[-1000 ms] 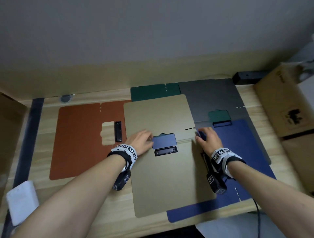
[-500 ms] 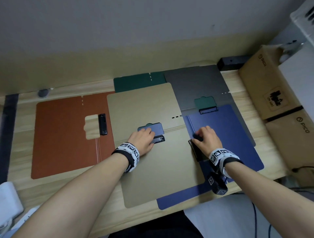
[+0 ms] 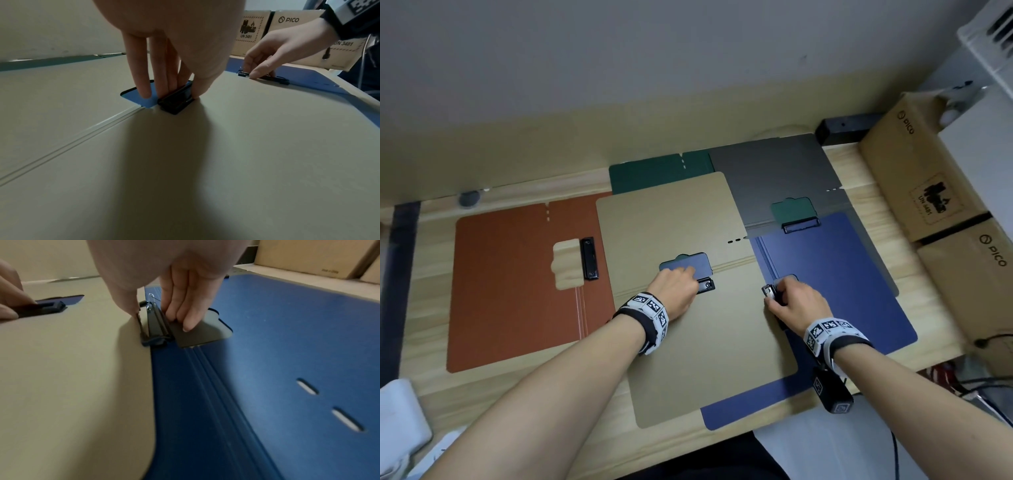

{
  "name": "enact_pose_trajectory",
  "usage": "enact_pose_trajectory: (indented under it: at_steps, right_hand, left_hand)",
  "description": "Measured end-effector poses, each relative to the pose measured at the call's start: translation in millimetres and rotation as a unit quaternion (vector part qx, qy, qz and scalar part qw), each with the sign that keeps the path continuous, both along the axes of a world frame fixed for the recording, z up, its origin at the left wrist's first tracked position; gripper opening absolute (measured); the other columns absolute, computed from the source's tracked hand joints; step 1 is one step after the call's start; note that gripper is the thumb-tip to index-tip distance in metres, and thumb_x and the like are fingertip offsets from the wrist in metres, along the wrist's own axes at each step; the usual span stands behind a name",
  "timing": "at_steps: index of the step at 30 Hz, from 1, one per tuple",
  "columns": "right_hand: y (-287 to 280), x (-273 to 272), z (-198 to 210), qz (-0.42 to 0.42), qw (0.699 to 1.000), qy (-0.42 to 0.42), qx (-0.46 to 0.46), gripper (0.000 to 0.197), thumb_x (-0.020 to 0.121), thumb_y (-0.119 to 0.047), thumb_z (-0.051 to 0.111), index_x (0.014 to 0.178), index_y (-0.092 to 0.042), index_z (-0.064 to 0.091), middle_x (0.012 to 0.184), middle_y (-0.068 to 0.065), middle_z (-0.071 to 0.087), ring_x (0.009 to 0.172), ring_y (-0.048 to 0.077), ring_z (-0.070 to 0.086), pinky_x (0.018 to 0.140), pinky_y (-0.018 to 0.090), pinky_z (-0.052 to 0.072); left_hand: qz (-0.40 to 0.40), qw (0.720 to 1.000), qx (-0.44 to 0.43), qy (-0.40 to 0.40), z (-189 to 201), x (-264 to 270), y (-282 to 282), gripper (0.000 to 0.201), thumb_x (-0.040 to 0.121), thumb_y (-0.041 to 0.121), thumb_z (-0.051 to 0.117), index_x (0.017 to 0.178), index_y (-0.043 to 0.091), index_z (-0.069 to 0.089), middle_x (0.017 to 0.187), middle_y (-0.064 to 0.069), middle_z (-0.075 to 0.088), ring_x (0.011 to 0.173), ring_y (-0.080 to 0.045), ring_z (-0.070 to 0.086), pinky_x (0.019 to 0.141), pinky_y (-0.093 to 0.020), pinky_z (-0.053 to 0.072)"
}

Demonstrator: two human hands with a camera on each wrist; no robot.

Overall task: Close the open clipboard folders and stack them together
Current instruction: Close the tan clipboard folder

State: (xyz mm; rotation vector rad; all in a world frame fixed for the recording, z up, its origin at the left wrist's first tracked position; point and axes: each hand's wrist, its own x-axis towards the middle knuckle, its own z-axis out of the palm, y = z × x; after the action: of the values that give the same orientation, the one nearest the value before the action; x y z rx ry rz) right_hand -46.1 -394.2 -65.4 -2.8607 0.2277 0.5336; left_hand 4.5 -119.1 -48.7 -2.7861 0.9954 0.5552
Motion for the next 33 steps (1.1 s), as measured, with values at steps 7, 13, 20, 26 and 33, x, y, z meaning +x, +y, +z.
enact_pose_trajectory:
  at_steps: [7,13,20,26,33]
  right_hand:
    - [0.7,-6.9,7.1,0.057,0.998,0.02,-0.019,0.035,0.08,-0.044,0.053,0.103,-0.017,0.055,0.096,0.005,0.064,0.088,0.028,0.061,0.071,0.036,0.051]
    - [1.7,-2.8,9.2,0.091,0.995,0.023,-0.045,0.029,0.082,-0.036,0.052,0.09,-0.009,0.054,0.078,0.007,0.059,0.071,0.029,0.057,0.061,0.035,0.046]
    - [6.4,-0.4,7.3,0.097,0.993,0.017,-0.059,0.026,0.082,-0.031,0.053,0.088,-0.006,0.053,0.086,0.015,0.064,0.079,0.036,0.06,0.059,0.033,0.038]
    - [8.5,-0.8,12.4,0.1,0.991,0.016,-0.083,0.029,0.085,-0.038,0.052,0.097,-0.012,0.054,0.098,0.01,0.064,0.087,0.033,0.062,0.061,0.033,0.039]
    - [21.8,15.3,19.4,0.006,1.0,0.0,0.009,0.033,0.088,-0.047,0.052,0.107,-0.021,0.056,0.111,0.001,0.06,0.096,0.03,0.062,0.076,0.037,0.05]
  left_hand:
    - [-0.009,1.0,0.02,0.015,11.3,-0.4,-6.0,0.019,0.093,0.01,0.044,0.099,0.006,0.062,0.104,-0.013,0.057,0.091,-0.033,0.059,0.062,-0.037,0.034]
    - [-0.005,0.999,0.037,0.012,16.1,-5.2,-7.5,0.021,0.088,0.004,0.045,0.101,0.005,0.062,0.107,-0.013,0.055,0.093,-0.033,0.058,0.062,-0.037,0.033]
    - [0.007,0.998,0.058,-0.002,14.1,-13.1,21.7,0.025,0.087,0.004,0.044,0.105,0.004,0.06,0.112,-0.013,0.053,0.097,-0.031,0.057,0.062,-0.036,0.034]
    - [0.061,0.998,0.002,0.0,-0.1,-22.6,37.6,0.023,0.095,0.02,0.045,0.108,0.009,0.061,0.113,-0.008,0.052,0.103,-0.029,0.054,0.064,-0.039,0.044]
    - [0.292,0.943,-0.161,-0.007,-0.3,-12.6,88.2,0.029,0.094,0.038,0.05,0.104,0.015,0.063,0.106,-0.003,0.055,0.102,-0.024,0.056,0.071,-0.032,0.042]
